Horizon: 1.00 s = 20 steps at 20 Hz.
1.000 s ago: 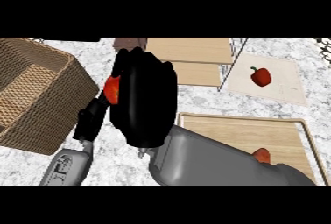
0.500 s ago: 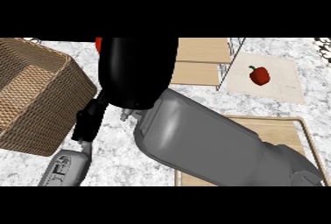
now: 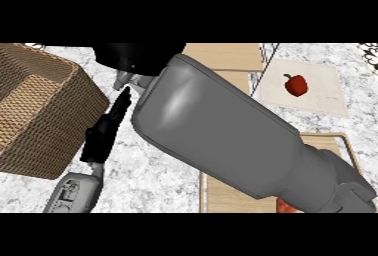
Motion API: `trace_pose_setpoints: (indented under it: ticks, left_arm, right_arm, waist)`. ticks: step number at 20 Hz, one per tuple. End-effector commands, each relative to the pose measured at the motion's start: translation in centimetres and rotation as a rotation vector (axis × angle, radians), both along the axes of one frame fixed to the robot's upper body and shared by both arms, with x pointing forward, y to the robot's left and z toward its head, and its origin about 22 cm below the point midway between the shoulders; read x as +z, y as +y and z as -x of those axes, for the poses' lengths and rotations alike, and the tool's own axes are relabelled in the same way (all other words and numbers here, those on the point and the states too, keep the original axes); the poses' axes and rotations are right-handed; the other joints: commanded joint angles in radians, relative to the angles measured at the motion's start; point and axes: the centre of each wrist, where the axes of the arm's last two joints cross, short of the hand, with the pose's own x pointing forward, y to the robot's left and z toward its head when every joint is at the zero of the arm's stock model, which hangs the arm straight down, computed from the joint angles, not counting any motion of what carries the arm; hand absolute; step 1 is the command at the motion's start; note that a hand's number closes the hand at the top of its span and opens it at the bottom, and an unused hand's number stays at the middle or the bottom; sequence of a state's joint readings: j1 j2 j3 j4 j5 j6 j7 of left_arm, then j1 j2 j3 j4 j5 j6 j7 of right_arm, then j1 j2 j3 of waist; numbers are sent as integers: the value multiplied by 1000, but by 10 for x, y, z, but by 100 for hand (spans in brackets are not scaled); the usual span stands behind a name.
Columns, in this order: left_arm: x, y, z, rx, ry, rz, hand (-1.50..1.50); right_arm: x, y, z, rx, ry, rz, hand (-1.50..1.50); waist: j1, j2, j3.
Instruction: Pick the tomato from the tray and place it in the tiered shelf
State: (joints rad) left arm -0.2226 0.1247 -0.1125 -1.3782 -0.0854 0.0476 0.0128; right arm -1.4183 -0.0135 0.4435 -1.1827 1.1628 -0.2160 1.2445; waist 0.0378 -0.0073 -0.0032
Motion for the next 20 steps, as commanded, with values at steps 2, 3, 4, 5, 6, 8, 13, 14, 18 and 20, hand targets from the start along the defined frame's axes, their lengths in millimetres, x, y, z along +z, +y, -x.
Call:
trace_pose_setpoints:
  ticks: [2, 3, 4, 5, 6, 8, 13, 14, 18, 20]
  left_arm:
    - [-5, 6, 8, 11, 11, -9, 0]
    - [8, -2, 2, -14, 5, 1, 0]
    - [8, 1, 10, -5, -20, 0, 0]
    - [0, -13, -1, -7, -8, 4, 0]
    - [5, -5, 4, -8, 4, 7, 0]
    - [10, 11, 2, 18, -21, 4, 0]
    - [6, 18, 5, 20, -3, 14, 0]
    - [11, 13, 7, 5, -20, -1, 0]
    - [5, -8, 8, 2, -22, 3, 0]
    - [13, 7, 5, -3, -17, 5, 0]
  right_arm:
    - [28, 9, 2, -169, 74, -141, 150]
    - [32, 19, 8, -172, 56, -110, 150]
    - [16, 10, -10, -188, 67, -78, 150]
    - [29, 17, -4, -189, 66, -47, 150]
    - [26, 17, -15, -213, 41, -37, 150]
    - [15, 6, -24, -208, 48, -22, 150]
    - [17, 5, -44, -245, 47, 3, 150]
    - [-3, 4, -48, -275, 36, 36, 150]
    - [-23, -1, -68, -213, -2, 142, 150]
    - [-22, -6, -75, -217, -12, 67, 150]
  waist:
    - [-4, 2, 1]
    - [3, 2, 1]
    - [-3, 3, 2]
    - [-13, 7, 1]
    - [-1, 8, 1]
    - [-20, 6, 2]
    - [-8, 10, 1]
    - [-9, 9, 2]
    - [-8, 13, 2]
    - [3, 16, 1]
